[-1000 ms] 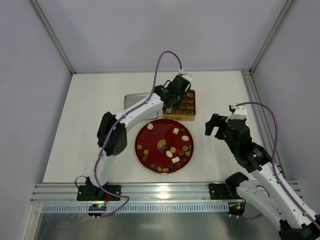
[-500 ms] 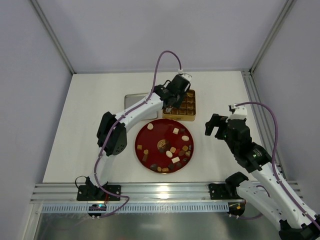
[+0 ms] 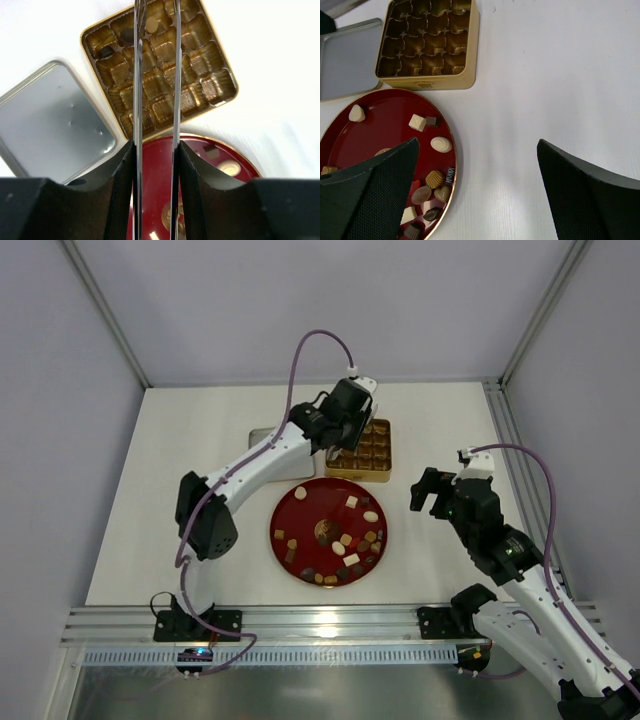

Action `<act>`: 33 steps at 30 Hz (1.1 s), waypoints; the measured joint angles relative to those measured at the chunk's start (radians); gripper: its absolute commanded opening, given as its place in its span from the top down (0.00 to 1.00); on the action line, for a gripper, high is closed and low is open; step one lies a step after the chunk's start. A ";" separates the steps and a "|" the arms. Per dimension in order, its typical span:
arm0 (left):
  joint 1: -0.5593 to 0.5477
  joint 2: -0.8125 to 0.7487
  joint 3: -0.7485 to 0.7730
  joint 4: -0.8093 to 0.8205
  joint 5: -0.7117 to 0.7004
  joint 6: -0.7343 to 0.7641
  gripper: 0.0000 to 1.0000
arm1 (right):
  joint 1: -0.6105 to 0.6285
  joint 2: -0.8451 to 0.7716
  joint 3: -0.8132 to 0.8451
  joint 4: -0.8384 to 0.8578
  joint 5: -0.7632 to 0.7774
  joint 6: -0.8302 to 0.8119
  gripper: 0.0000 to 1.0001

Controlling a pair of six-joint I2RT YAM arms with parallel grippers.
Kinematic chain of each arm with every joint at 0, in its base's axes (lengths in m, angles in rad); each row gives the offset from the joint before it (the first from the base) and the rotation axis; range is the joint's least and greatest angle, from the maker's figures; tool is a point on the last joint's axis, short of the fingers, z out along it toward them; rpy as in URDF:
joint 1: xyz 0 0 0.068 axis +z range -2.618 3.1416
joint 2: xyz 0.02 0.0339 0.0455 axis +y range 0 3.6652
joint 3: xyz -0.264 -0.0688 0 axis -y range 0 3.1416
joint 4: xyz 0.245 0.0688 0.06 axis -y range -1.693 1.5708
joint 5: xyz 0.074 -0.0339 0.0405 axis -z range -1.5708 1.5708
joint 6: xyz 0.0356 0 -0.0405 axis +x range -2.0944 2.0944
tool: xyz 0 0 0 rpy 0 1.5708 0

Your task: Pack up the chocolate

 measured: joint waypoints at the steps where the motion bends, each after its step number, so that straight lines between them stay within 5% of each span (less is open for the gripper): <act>1: 0.000 -0.037 -0.015 0.001 0.011 -0.008 0.62 | 0.000 0.000 0.000 0.000 0.000 0.000 0.00; 20: -0.116 -0.658 -0.573 -0.201 0.065 -0.108 0.62 | 0.000 0.003 0.000 0.001 -0.012 -0.001 0.00; 33: -0.211 -0.793 -0.794 -0.309 0.098 -0.164 0.58 | 0.000 0.008 0.000 0.001 -0.018 -0.004 0.00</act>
